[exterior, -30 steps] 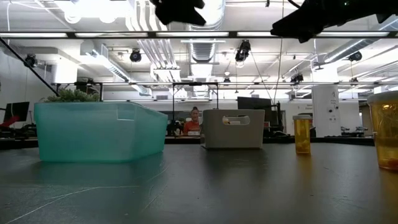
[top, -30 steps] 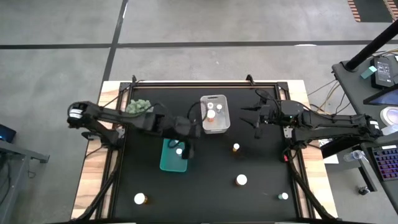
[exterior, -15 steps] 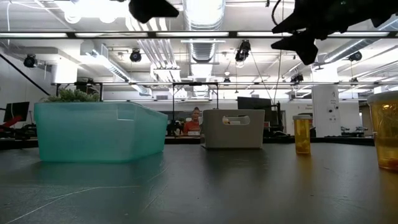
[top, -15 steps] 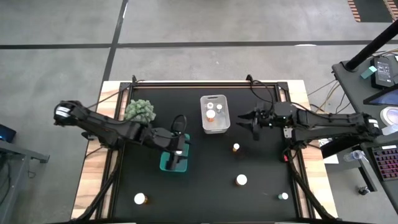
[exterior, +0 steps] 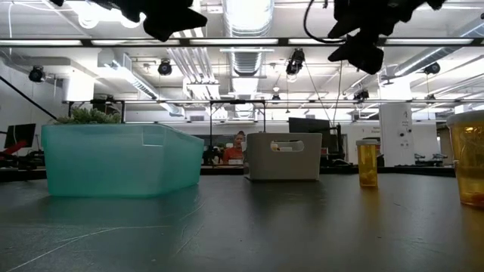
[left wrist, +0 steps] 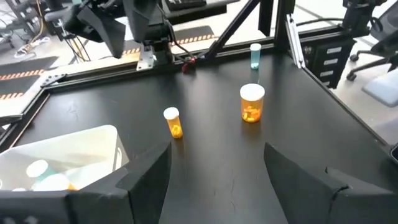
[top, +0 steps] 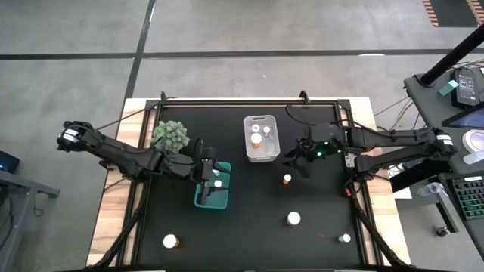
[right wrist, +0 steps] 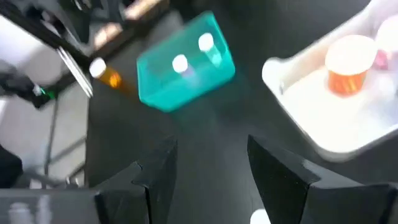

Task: Pick and place medicine bottles into bin by pill shape (circle, oval)
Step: Put the top right orange pill bottle into the green bin

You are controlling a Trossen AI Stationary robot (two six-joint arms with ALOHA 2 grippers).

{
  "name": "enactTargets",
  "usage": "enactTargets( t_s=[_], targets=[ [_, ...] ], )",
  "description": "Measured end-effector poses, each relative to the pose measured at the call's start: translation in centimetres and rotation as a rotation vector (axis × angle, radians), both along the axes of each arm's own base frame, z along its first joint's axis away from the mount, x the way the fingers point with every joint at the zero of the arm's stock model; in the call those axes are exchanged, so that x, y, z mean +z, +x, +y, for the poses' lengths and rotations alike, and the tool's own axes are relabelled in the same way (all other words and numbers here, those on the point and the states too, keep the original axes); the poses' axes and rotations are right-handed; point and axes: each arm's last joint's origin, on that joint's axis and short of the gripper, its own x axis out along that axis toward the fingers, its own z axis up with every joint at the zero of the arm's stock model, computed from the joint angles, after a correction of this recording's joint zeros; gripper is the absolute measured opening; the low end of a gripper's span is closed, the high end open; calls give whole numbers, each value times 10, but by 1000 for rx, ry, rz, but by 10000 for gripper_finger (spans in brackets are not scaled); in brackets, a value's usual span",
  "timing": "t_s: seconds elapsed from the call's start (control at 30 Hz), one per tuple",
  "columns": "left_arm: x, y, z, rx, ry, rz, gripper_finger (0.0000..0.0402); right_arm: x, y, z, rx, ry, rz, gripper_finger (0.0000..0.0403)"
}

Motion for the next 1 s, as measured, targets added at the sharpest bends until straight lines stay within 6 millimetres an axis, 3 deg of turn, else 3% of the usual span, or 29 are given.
enactTargets(
  t_s=[0.33,0.57,1.0],
  targets=[
    [-6,-2,1,8,-26,-3,240,10,32,20,23,71,364,187],
    [-1,-5,1,-9,26,-21,240,11,41,37,-40,129,633,187],
    [13,-20,7,1,115,-90,240,-16,51,44,-285,173,840,187]
  ],
)
